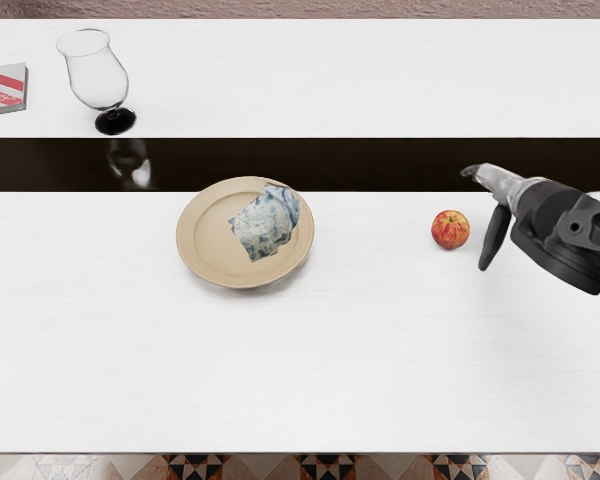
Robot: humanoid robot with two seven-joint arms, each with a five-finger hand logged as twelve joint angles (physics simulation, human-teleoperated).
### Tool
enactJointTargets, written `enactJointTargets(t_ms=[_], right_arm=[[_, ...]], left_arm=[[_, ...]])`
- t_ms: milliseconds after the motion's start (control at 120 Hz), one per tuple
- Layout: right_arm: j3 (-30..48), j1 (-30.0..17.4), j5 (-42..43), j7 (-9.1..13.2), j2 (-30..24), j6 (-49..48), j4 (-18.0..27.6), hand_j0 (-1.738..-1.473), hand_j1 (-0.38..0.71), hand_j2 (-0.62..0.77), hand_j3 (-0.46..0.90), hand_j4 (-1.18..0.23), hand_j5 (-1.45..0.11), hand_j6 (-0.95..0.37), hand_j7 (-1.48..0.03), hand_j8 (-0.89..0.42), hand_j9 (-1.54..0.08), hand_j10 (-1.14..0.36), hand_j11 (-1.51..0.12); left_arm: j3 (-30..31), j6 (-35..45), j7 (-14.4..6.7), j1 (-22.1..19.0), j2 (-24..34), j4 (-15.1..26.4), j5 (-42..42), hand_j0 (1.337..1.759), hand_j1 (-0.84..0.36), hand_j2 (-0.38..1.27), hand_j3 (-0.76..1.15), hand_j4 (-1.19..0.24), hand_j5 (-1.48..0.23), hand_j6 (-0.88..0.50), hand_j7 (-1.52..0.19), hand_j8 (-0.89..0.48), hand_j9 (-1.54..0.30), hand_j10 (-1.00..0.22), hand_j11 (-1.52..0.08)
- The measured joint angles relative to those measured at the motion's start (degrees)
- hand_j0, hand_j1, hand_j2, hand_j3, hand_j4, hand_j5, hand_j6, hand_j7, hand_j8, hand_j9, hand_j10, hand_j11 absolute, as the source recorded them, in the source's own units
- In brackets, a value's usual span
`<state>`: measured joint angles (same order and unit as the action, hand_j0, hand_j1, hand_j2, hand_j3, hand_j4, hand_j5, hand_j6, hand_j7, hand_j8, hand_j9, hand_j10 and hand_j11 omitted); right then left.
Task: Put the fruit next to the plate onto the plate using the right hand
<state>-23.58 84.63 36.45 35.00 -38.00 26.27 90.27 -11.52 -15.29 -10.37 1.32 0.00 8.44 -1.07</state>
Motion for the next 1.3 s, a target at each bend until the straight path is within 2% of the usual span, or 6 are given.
enactJointTargets(t_ms=[433, 733, 933, 1300], right_arm=[[0.02, -1.17, 0.79, 0.0, 3.74, 3.45, -0.09, -1.658, -0.15, -0.03, 0.0, -0.17, -0.22, -0.17, -0.22, -0.17, -0.22, -0.17, -0.22], [0.07, -1.81, 0.87, 0.0, 4.15, 4.03, -0.44, -1.658, -0.06, -0.05, 0.0, -0.24, -0.31, -0.24, -0.31, -0.24, -0.31, -0.24, -0.31], [-0.2, -2.29, 1.86, 0.0, 4.13, 4.13, -2.38, -1.658, -0.05, -0.05, 0.0, -0.25, -0.32, -0.25, -0.32, -0.25, -0.32, -0.25, -0.32], [0.06, -7.53, 6.02, 0.0, 5.5, 7.15, -7.03, -1.658, -0.04, -0.05, 0.0, -0.26, -0.33, -0.26, -0.33, -0.26, -0.33, -0.26, -0.33]], left_arm=[[0.0, 0.0, 0.0, 0.0, 0.0, 0.0, 0.01, 1.658, 0.34, 0.0, 0.0, -0.01, -0.01, -0.01, -0.01, -0.01, -0.01, -0.01, -0.01], [-0.01, 0.0, 0.0, 0.0, 0.0, 0.0, 0.01, 1.658, 0.34, 0.0, 0.0, -0.01, -0.01, -0.01, -0.01, -0.01, -0.01, -0.01, -0.01], [-0.04, 0.0, 0.0, 0.08, 0.0, 0.02, 0.0, 1.658, 0.34, 0.0, 0.0, -0.01, -0.01, -0.01, -0.01, -0.01, -0.01, -0.01, -0.01], [-0.09, 0.0, 0.0, 0.09, 0.0, 0.09, -0.02, 1.658, 0.34, 0.0, 0.0, -0.01, -0.01, -0.01, -0.01, -0.01, -0.01, -0.01, -0.01]])
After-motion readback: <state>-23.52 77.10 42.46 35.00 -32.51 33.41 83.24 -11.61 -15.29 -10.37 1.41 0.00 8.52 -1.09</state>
